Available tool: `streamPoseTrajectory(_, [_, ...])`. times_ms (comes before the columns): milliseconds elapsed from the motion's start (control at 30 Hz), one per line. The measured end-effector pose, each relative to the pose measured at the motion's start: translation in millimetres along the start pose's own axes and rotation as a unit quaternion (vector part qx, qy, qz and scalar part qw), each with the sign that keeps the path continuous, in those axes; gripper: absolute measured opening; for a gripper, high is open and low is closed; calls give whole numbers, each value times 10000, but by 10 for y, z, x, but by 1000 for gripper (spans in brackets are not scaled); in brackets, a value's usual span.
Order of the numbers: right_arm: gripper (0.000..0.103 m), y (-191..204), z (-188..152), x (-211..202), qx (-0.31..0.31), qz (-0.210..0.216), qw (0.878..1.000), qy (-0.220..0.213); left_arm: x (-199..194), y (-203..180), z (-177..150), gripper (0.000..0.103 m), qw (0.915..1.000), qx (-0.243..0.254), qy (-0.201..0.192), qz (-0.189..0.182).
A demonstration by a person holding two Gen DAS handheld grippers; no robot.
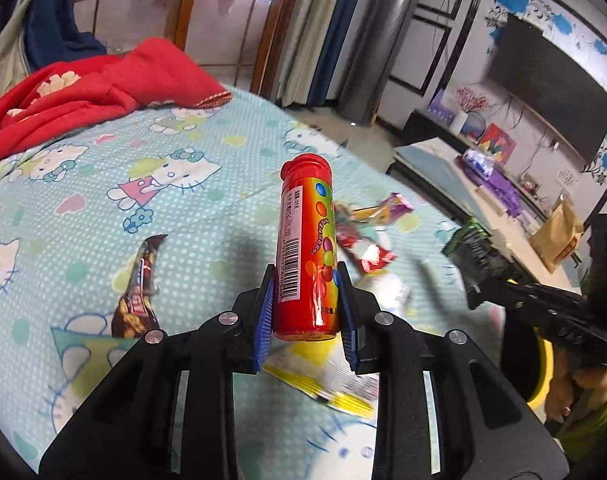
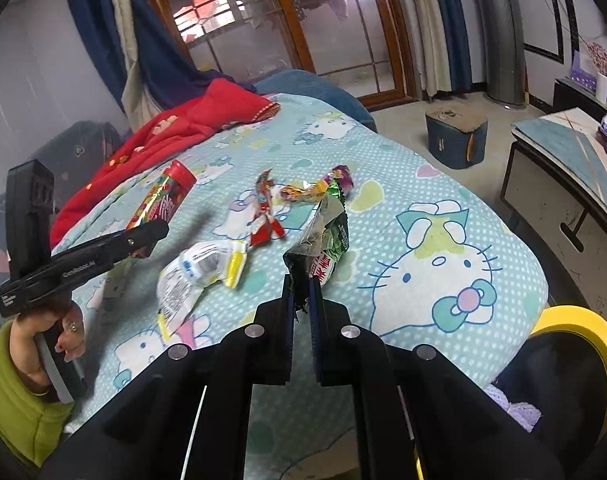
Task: Collect trash
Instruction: 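Carry the red candy tube and green wrapper over the bin with both tools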
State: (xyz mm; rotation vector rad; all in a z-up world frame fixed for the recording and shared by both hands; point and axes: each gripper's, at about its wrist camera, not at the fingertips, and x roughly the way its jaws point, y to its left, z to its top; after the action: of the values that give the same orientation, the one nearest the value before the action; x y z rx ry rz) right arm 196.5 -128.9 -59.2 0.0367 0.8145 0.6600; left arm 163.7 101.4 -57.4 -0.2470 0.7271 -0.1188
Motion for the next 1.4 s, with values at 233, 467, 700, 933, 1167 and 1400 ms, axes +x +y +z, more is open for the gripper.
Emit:
streamPoseTrajectory(233, [7,40,-49,-173,-78,-27,9999,-64,-177,-209,-44,21,9995,137,-184,-213])
streamPoseTrajectory(467, [7,0,-62,-389,-28,-61,9997,-227,-315,-455,-70,21,9981,227,-327,-478])
streamPoseTrajectory(700, [7,-51,-52,-590,-11,-148,9990,-421,-353,-717,-122,21,9961,476,-373,-650])
streamPoseTrajectory(933, [7,-135,-73,-750,53,-236,9982,-541,-369,-918,-171,21,9935,638,-403,-850])
streamPoseTrajectory(1167, [7,-268,-126,-902,178,-353,9973,-621,-377,-1084,-224,21,9909,805,-394,-1002])
streamPoseTrajectory(1400, [7,-460,-211,-1053,383,-557,9953,-690,-334,-1256,-290,21,9878,951,-325,-1191])
